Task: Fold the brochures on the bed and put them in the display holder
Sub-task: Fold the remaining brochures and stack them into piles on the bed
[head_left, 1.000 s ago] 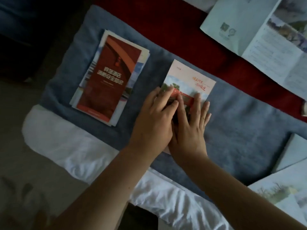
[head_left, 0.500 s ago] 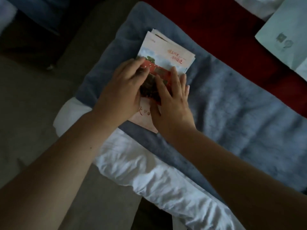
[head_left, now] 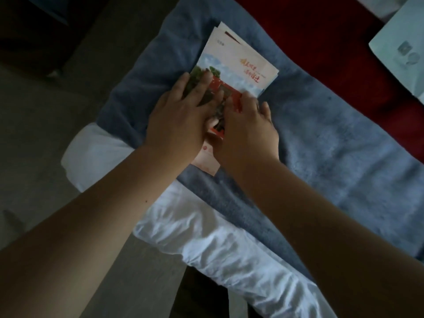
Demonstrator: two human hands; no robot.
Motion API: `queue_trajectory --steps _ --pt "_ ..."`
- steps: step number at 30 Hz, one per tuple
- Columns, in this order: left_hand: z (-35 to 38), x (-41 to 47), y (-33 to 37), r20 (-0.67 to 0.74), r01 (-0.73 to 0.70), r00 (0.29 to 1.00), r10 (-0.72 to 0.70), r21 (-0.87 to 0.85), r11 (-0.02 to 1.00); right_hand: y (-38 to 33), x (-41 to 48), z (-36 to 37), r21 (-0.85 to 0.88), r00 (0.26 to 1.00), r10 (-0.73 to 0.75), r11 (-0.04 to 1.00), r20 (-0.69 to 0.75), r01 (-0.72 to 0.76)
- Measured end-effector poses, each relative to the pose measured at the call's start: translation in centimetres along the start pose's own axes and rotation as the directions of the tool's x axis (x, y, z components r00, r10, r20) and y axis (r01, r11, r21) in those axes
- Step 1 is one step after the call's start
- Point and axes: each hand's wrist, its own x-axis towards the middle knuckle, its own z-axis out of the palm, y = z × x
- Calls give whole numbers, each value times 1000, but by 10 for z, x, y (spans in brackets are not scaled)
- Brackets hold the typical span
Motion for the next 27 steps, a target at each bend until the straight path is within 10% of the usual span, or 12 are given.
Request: queue_trajectory --steps 14,20,27 --pt "-6 14 24 107 35 993 -51 145 989 2 8 -10 87 990 -18 996 139 6" --pt "8 17 41 51 106 992 -115 148 983 73 -35 13 34 964 -264 964 5 264" --pt "27 -4 172 -122 -164 979 163 2 986 182 -109 26 30 978 -131 990 -160 137"
